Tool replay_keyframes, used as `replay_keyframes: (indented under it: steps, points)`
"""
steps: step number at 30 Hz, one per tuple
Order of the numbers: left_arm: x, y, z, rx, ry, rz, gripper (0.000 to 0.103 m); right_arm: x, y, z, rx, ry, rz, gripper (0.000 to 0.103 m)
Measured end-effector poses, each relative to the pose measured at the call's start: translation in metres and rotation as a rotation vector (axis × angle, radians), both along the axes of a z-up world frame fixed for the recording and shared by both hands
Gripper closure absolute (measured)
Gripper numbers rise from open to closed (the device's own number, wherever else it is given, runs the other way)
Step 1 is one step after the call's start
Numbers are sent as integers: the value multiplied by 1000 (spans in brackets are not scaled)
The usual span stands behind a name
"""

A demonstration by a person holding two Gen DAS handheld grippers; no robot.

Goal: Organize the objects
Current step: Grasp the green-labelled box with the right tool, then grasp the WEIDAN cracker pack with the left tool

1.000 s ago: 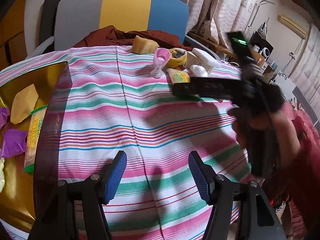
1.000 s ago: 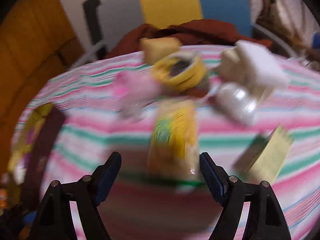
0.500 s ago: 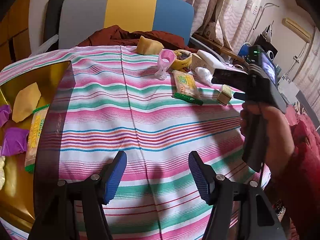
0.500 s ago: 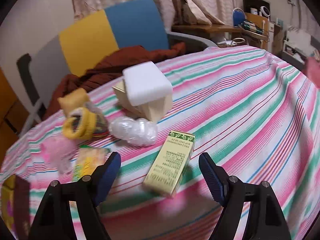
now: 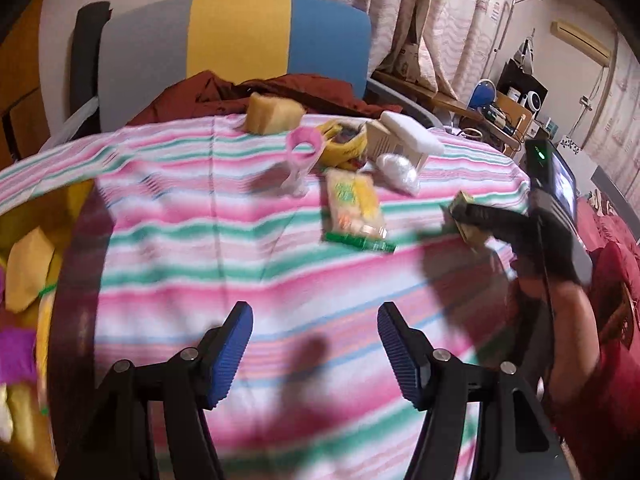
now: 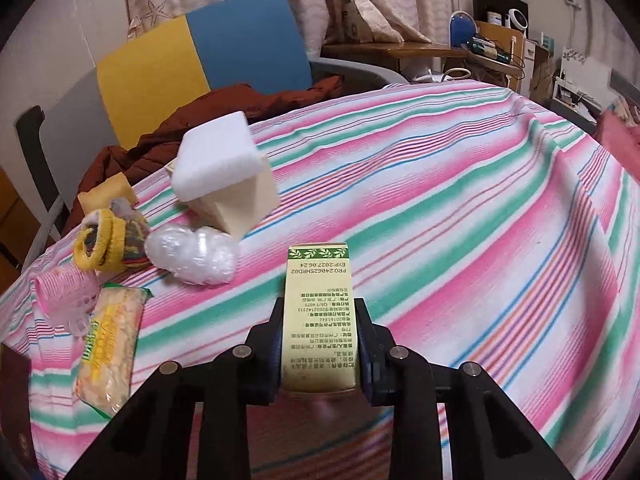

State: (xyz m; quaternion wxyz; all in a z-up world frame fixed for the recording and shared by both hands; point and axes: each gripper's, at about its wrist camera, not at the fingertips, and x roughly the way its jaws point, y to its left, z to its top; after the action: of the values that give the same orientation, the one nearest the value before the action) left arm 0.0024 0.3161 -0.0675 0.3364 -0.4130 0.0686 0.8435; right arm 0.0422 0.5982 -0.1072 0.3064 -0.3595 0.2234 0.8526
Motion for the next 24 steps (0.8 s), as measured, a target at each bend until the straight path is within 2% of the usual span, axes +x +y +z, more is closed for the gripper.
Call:
replay_keyframes:
  steps: [6, 12, 15, 18, 19, 23, 24]
  points:
    - [-26, 57, -2, -48, 41, -49, 34, 5, -5, 0, 21, 22, 2, 73]
    - [-53, 100, -14, -74, 17, -58, 33, 4, -7, -3, 40, 37, -5, 73]
    - [-57, 113, -20, -114, 62, -65, 33, 3, -8, -3, 52, 34, -8, 73]
    - [-54, 119, -38, -191, 134, -107, 32, 3, -8, -4, 56, 36, -9, 73]
    - [-52, 116, -38, -171, 162, -123, 33, 3, -8, -4, 56, 37, -9, 73]
    - [-58, 108, -37, -127, 124, -129, 33, 4, -8, -3, 53, 44, -10, 73]
    - [-57, 107, -37, -129, 131, -127, 37, 4, -8, -3, 54, 44, -10, 73]
